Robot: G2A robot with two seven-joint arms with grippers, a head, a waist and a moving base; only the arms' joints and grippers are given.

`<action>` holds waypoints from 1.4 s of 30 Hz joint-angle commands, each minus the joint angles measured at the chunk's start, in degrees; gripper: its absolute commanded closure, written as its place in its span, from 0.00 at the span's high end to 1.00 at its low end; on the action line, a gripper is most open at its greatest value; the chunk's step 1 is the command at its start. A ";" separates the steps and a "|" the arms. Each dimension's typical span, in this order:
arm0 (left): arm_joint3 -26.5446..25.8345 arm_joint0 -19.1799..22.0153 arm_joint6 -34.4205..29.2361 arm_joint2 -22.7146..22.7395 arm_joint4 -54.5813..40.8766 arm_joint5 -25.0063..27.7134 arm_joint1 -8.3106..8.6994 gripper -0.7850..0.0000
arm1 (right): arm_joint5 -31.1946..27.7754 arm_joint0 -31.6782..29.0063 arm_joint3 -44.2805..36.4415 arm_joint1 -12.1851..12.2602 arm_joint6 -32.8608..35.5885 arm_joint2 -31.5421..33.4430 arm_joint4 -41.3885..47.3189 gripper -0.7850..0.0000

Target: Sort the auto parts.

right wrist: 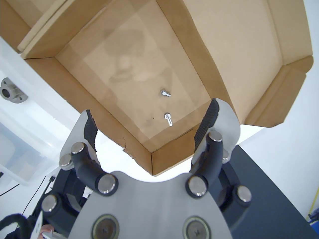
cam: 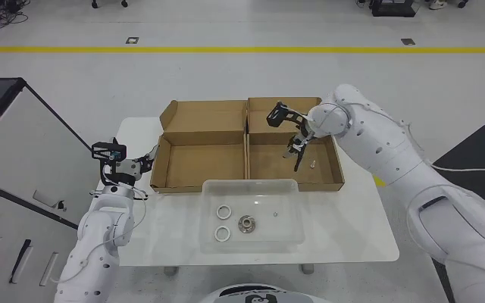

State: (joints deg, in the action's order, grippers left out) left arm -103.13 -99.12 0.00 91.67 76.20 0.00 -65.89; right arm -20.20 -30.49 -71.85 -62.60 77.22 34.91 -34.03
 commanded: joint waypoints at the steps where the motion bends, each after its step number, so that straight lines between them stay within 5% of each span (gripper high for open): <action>1: 0.00 0.00 0.00 0.00 0.00 0.00 0.00 1.00 | -0.21 -1.02 -4.70 1.18 2.19 2.23 0.49 1.00; 8: 0.00 0.00 0.00 0.00 0.00 0.00 0.00 1.00 | 0.89 -5.54 -19.04 4.71 7.75 7.28 3.11 1.00; 19: 0.00 0.00 0.00 0.00 0.00 0.00 0.00 1.00 | 3.34 -5.92 -31.00 8.61 10.20 1.01 7.16 1.00; 42: 0.00 0.00 0.00 0.00 0.00 0.00 0.00 1.00 | 3.82 -2.49 -34.91 10.74 10.68 -7.61 10.98 1.00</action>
State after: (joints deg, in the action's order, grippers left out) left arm -103.13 -99.12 0.00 91.67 76.20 0.00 -65.89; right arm -16.38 -32.98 -106.76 -51.86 87.90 27.30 -23.06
